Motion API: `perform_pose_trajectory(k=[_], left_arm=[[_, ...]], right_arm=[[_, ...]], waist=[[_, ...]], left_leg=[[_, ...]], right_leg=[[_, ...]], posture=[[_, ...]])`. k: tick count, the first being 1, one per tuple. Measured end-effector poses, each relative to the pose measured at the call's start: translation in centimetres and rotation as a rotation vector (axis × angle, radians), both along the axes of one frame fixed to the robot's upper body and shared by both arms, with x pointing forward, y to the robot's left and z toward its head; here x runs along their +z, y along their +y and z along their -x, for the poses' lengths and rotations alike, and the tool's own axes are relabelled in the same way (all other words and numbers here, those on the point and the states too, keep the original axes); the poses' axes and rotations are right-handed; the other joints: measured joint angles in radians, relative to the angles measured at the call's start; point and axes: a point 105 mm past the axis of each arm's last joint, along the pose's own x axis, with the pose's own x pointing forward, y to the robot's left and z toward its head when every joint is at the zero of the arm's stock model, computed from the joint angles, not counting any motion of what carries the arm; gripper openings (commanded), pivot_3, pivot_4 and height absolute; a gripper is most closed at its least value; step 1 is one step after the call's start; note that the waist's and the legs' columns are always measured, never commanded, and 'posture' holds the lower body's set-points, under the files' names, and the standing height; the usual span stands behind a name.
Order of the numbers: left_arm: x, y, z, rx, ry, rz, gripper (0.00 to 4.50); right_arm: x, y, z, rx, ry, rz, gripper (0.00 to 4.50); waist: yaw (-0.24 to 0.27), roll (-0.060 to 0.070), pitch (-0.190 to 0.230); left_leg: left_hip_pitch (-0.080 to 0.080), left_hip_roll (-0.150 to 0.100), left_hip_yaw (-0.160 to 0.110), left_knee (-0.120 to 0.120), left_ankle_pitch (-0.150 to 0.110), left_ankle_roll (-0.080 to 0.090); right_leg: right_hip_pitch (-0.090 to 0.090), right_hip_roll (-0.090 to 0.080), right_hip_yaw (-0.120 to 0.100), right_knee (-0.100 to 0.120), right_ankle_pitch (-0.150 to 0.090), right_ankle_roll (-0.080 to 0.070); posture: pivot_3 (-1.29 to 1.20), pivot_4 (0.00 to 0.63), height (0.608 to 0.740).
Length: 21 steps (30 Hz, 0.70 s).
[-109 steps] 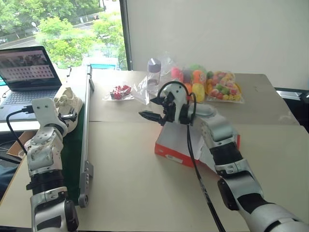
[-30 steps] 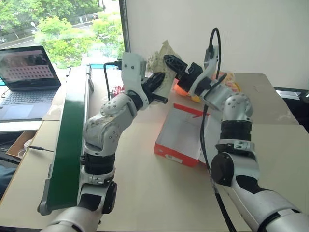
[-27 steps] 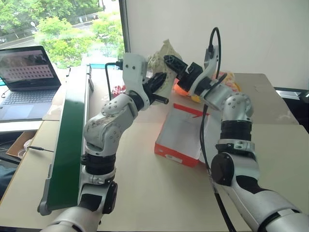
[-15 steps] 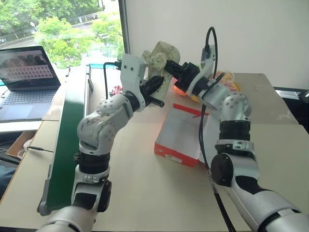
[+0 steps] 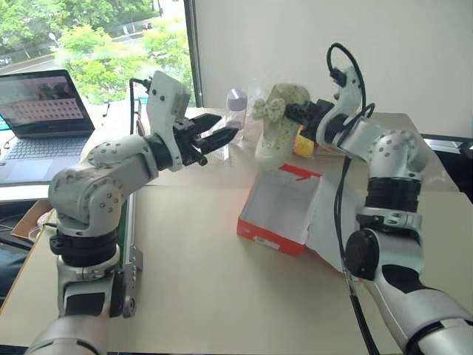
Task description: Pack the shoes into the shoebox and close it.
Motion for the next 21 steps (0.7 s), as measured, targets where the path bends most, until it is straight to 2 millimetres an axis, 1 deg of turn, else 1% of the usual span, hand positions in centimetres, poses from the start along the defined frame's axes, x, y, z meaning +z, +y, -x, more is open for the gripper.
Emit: perform_pose_trajectory(k=[2, 5, 7, 10, 13, 17, 21], left_arm=[[-0.5, -0.2, -0.4, -0.011, 0.008, -0.009, 2.58], [-1.4, -0.4, -1.1, -0.026, 0.031, -0.018, 2.58], [-1.7, -0.7, -1.4, -0.037, 0.035, -0.018, 2.58], [-2.1, -1.5, -1.7, -0.067, 0.034, -0.019, 2.58], [-2.1, -1.9, -2.0, -0.082, 0.031, -0.014, 2.58], [-2.4, -2.6, -2.3, -0.102, 0.035, -0.011, 2.58], [-2.6, -2.8, -2.5, -0.105, 0.037, -0.008, 2.58]], right_arm=[[-1.0, -0.5, 0.5, -0.052, 0.077, 0.019, 0.82], [-3.2, -0.9, 1.8, -0.103, 0.199, 0.079, 0.82], [-4.6, -1.0, 2.8, -0.123, 0.261, 0.086, 0.82], [-5.8, -1.2, 4.0, -0.156, 0.3, 0.108, 0.82], [-7.0, -1.7, 4.6, -0.209, 0.322, 0.134, 0.82], [-10.1, -2.9, 5.5, -0.279, 0.406, 0.274, 0.82], [-12.1, -3.9, 6.0, -0.293, 0.448, 0.448, 0.82]], waist=[[0.001, 0.0, 0.0], [0.0, 0.0, 0.0], [0.0, 0.0, 0.0], [0.0, 0.0, 0.0], [0.0, 0.0, 0.0], [-0.002, 0.0, 0.0], [-0.003, 0.0, 0.0]], left_leg=[[0.0, 0.0, 0.0, 0.0, 0.0, 0.0], [0.0, 0.0, 0.0, 0.0, 0.0, 0.0], [-0.001, 0.0, 0.0, 0.0, 0.0, 0.0], [-0.001, 0.0, 0.0, 0.0, 0.0, 0.0], [-0.001, 0.0, 0.0, 0.0, 0.0, 0.0], [-0.001, 0.0, 0.0, 0.0, 0.0, 0.0], [-0.001, 0.0, 0.0, 0.0, 0.0, 0.0]], right_leg=[[0.0, 0.0, 0.0, 0.0, 0.0, 0.0], [0.0, 0.0, 0.0, 0.0, 0.0, 0.0], [-0.001, 0.0, 0.0, 0.0, 0.0, 0.0], [-0.001, 0.0, 0.0, 0.0, 0.0, 0.0], [-0.001, 0.0, 0.0, 0.0, 0.0, 0.001], [-0.001, 0.0, 0.0, 0.0, -0.002, 0.003], [-0.001, 0.0, 0.0, 0.0, -0.002, 0.004]], posture=[[0.0, 0.15, 0.74], [0.0, 0.15, 0.74], [0.0, 0.15, 0.74], [0.0, 0.15, 0.74], [0.0, 0.15, 0.74], [0.0, 0.15, 0.74], [0.0, 0.15, 0.74]])
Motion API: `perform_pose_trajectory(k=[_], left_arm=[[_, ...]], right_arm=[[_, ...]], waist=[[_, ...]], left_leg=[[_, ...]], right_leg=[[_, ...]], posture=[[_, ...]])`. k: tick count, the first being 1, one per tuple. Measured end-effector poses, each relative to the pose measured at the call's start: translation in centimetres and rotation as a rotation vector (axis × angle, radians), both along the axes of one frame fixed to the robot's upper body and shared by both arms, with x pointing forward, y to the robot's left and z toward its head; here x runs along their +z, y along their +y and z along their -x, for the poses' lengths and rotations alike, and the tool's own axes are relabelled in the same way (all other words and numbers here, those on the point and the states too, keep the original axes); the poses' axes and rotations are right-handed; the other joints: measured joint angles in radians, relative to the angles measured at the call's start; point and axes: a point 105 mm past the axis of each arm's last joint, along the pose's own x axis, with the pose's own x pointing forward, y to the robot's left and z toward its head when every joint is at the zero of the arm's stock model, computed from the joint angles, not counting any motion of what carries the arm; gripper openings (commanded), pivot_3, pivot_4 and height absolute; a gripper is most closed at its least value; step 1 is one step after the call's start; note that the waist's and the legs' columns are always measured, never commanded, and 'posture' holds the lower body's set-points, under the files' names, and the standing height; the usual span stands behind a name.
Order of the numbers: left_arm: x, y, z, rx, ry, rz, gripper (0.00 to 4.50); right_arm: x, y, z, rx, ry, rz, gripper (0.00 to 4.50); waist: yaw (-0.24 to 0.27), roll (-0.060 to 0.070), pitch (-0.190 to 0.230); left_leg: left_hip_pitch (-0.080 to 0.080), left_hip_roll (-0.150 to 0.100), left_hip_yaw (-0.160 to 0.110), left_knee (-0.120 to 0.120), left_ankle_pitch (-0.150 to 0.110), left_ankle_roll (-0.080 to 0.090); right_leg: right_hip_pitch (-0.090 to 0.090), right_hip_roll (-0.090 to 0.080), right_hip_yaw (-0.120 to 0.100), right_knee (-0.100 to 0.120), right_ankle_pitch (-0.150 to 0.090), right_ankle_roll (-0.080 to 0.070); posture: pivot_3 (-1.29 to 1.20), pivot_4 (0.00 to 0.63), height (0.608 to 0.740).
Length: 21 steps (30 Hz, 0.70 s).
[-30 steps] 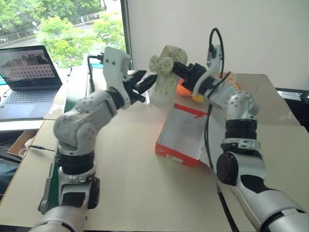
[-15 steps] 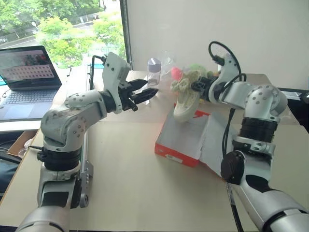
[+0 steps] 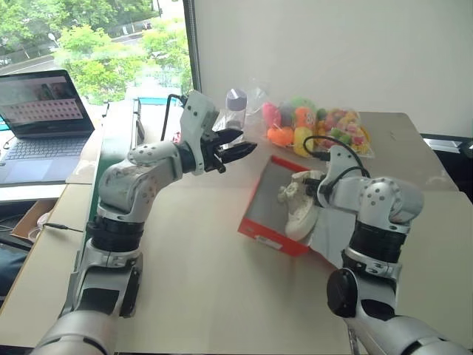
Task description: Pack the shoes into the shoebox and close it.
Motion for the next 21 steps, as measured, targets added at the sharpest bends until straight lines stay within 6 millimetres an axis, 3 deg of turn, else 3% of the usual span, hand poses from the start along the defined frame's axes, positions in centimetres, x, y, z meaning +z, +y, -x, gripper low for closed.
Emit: perform_pose_trajectory(k=[9, 11, 18, 19, 21], left_arm=[[0.1, 0.1, 0.0, 0.005, -0.009, 0.002, 2.58], [0.3, 0.1, 0.1, 0.006, -0.016, 0.003, 2.6], [0.1, 0.1, 0.2, 0.014, -0.012, -0.002, 2.6], [0.1, 0.1, 0.2, 0.015, -0.011, -0.002, 2.6], [0.1, 0.1, 0.2, 0.016, -0.012, -0.002, 2.6]], right_arm=[[-1.4, 0.1, -0.7, 0.075, 0.003, 0.149, 0.82], [-1.5, 0.1, -0.7, 0.08, 0.005, 0.155, 1.76], [-1.0, 0.2, -1.0, 0.094, 0.006, 0.177, 4.16], [-0.4, 0.2, -1.1, 0.098, -0.002, 0.181, 4.41], [1.1, 0.4, -1.1, 0.11, -0.03, 0.186, 4.41]], waist=[[-0.002, 0.0, 0.0], [0.001, 0.0, 0.0], [0.003, 0.0, 0.0], [0.003, 0.0, 0.0], [0.003, 0.0, 0.0]], left_leg=[[0.006, 0.0, -0.001, 0.0, 0.0, 0.0], [0.008, 0.0, -0.001, 0.0, -0.001, 0.001], [0.007, 0.0, -0.001, 0.0, -0.001, 0.001], [0.007, 0.0, -0.001, 0.0, -0.001, 0.001], [0.007, 0.0, -0.001, 0.0, -0.001, 0.001]], right_leg=[[0.007, 0.0, 0.0, -0.001, -0.003, 0.004], [0.009, 0.0, -0.001, -0.001, -0.003, 0.004], [0.008, 0.0, 0.0, -0.001, -0.003, 0.004], [0.007, 0.0, 0.0, -0.001, -0.003, 0.004], [0.007, 0.0, 0.0, -0.001, -0.003, 0.004]], posture=[[0.0, 0.15, 0.74], [0.0, 0.15, 0.74], [0.0, 0.15, 0.74], [0.0, 0.15, 0.74], [0.0, 0.15, 0.74]])
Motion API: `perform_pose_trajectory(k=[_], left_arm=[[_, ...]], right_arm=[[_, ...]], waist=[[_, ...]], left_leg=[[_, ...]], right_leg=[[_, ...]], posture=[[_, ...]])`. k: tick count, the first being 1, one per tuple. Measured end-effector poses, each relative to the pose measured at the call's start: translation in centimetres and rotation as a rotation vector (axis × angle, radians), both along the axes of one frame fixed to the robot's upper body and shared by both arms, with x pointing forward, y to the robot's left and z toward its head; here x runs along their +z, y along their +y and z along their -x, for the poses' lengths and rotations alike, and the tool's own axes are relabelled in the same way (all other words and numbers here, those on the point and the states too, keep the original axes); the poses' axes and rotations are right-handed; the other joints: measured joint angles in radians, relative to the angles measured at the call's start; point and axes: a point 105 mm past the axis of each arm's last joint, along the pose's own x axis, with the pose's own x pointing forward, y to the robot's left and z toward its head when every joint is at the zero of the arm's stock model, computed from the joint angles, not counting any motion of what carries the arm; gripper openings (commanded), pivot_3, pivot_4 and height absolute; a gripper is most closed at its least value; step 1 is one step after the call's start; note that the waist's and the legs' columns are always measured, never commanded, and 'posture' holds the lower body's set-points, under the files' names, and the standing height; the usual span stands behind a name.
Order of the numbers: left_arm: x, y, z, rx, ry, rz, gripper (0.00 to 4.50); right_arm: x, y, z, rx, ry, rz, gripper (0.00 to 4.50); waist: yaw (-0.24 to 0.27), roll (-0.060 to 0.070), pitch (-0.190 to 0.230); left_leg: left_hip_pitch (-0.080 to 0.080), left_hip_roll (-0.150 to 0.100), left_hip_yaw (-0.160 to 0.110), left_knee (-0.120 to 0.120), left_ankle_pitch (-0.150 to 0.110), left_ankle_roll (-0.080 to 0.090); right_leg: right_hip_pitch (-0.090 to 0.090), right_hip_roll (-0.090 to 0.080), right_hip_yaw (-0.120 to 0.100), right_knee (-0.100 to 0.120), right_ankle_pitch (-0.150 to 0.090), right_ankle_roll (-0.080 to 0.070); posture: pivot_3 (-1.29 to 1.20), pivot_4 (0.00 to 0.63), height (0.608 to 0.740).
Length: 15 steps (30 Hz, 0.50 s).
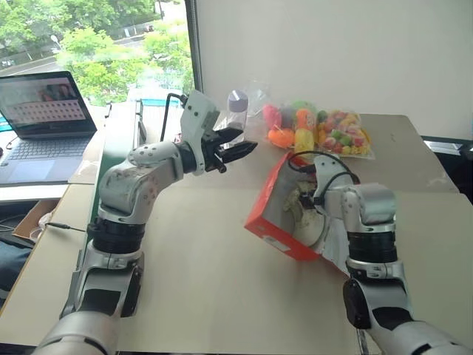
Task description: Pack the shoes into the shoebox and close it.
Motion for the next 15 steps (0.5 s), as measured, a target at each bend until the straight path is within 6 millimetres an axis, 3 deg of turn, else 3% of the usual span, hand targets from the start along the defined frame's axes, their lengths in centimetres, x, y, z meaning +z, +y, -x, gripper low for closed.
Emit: perform_pose_trajectory(k=[4, 8, 12, 15], left_arm=[[0.0, 0.0, -0.1, 0.006, -0.001, 0.001, 2.6], [-0.1, 0.2, -0.1, 0.014, 0.002, 0.002, 2.6], [-0.2, 0.9, -0.6, 0.074, 0.001, 0.006, 2.6], [-0.4, 2.6, -1.4, 0.189, -0.003, 0.01, 2.6]], right_arm=[[3.6, 0.1, -0.2, 0.013, -0.085, 0.026, 4.41], [5.6, 0.2, -0.4, 0.019, -0.136, 0.034, 4.41], [9.3, 2.1, -1.3, 0.135, -0.315, -0.019, 4.41], [11.4, 3.9, -1.5, 0.254, -0.445, -0.07, 4.41]], waist=[[0.0, 0.0, 0.0], [0.0, 0.0, 0.0], [-0.004, 0.0, 0.0], [-0.005, 0.0, 0.0]], left_leg=[[0.0, 0.0, 0.0, 0.0, 0.0, 0.0], [-0.001, 0.0, 0.0, 0.0, 0.0, 0.0], [-0.001, 0.0, 0.0, 0.0, 0.0, 0.0], [0.0, 0.0, 0.0, -0.001, 0.0, 0.0]], right_leg=[[0.0, 0.0, 0.0, 0.0, 0.0, 0.0], [-0.001, 0.0, 0.0, 0.0, 0.0, 0.0], [-0.002, 0.0, 0.0, 0.0, 0.0, 0.0], [-0.001, 0.0, 0.0, 0.0, 0.0, 0.0]], posture=[[0.0, 0.15, 0.74], [0.0, 0.15, 0.74], [0.0, 0.15, 0.74], [0.0, 0.15, 0.74]])
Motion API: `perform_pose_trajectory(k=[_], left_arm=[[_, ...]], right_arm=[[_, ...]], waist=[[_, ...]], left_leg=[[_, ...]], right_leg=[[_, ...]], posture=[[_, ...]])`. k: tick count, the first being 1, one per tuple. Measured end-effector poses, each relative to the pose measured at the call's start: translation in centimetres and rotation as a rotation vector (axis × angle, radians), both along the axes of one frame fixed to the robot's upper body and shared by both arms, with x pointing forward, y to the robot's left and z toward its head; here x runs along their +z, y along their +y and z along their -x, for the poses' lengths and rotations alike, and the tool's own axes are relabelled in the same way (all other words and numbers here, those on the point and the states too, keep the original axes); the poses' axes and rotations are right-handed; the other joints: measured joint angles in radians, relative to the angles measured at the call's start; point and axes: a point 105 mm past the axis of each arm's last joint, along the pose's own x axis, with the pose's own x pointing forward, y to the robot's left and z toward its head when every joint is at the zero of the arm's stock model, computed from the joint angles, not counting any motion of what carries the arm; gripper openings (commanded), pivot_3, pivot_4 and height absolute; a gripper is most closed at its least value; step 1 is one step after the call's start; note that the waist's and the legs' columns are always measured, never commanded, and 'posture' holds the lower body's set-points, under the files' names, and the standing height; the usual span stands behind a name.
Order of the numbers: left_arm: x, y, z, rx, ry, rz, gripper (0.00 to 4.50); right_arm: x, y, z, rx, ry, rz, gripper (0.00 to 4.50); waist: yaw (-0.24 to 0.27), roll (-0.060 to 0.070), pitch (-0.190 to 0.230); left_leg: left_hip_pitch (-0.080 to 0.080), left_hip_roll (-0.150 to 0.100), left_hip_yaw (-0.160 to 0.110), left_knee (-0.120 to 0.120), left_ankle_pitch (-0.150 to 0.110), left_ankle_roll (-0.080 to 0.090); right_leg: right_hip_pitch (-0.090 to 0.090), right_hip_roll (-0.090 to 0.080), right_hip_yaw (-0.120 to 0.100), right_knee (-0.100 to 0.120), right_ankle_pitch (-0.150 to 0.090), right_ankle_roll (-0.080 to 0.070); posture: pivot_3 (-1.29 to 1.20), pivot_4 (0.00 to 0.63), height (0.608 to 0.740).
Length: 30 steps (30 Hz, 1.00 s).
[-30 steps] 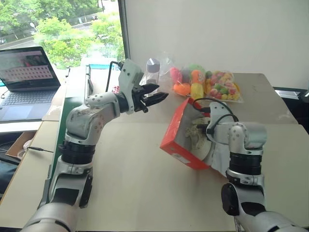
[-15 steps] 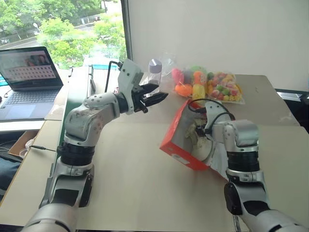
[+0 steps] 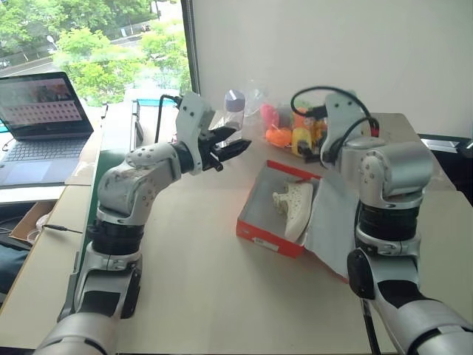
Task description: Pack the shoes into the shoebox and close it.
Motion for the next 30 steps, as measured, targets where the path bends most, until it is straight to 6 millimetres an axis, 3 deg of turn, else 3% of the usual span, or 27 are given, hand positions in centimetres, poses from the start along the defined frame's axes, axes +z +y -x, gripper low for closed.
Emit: perform_pose_trajectory(k=[2, 5, 8, 15, 21, 30], left_arm=[[-1.1, 2.8, -1.1, 0.18, 0.019, -0.014, 2.6], [-3.4, 7.6, -1.5, 0.445, 0.08, -0.021, 3.29], [-4.1, 10.7, -0.9, 0.594, 0.104, 0.009, 4.37], [-3.5, 17.7, 3.2, 0.985, 0.055, 0.047, 4.46], [-4.6, 18.1, 4.5, 1.065, 0.098, 0.077, 4.46], [-5.1, 16.9, 3.5, 1.068, 0.117, 0.098, 4.46]], right_arm=[[0.4, 2.1, 0.0, 0.154, -0.026, -0.131, 4.41], [1.0, 5.3, 1.2, 0.449, -0.084, -0.238, 4.5], [1.6, 6.7, 1.9, 0.604, -0.139, -0.261, 4.5], [0.4, 10.6, 4.2, 1.031, -0.12, -0.246, 4.5], [-0.3, 12.8, 4.3, 1.174, -0.112, -0.259, 4.5], [-1.8, 15.3, 3.6, 1.223, -0.083, -0.229, 4.5]], waist=[[-0.004, 0.0, 0.0], [-0.007, 0.0, 0.0], [-0.002, 0.0, 0.0], [0.003, 0.0, 0.0], [0.008, 0.0, 0.0], [0.007, 0.0, 0.0]], left_leg=[[0.0, 0.0, 0.0, 0.0, 0.0, 0.0], [0.0, 0.0, 0.0, 0.0, 0.0, 0.0], [-0.001, 0.0, 0.0, 0.0, 0.0, 0.0], [0.0, 0.0, 0.0, 0.0, -0.005, -0.007], [0.001, 0.0, 0.0, 0.001, -0.005, -0.009], [0.0, 0.0, 0.0, 0.0, -0.005, -0.01]], right_leg=[[0.0, 0.0, 0.0, 0.0, 0.0, 0.0], [0.0, 0.0, 0.0, 0.0, 0.001, 0.0], [0.0, -0.001, -0.001, 0.0, 0.001, -0.002], [0.0, -0.002, -0.002, 0.0, 0.005, -0.007], [0.001, -0.003, -0.002, 0.0, 0.005, -0.007], [0.0, -0.002, -0.002, 0.001, 0.005, -0.008]], posture=[[0.0, 0.15, 0.74], [0.0, 0.15, 0.74], [0.0, 0.15, 0.74], [0.0, 0.15, 0.74], [0.0, 0.15, 0.74], [0.0, 0.15, 0.74]])
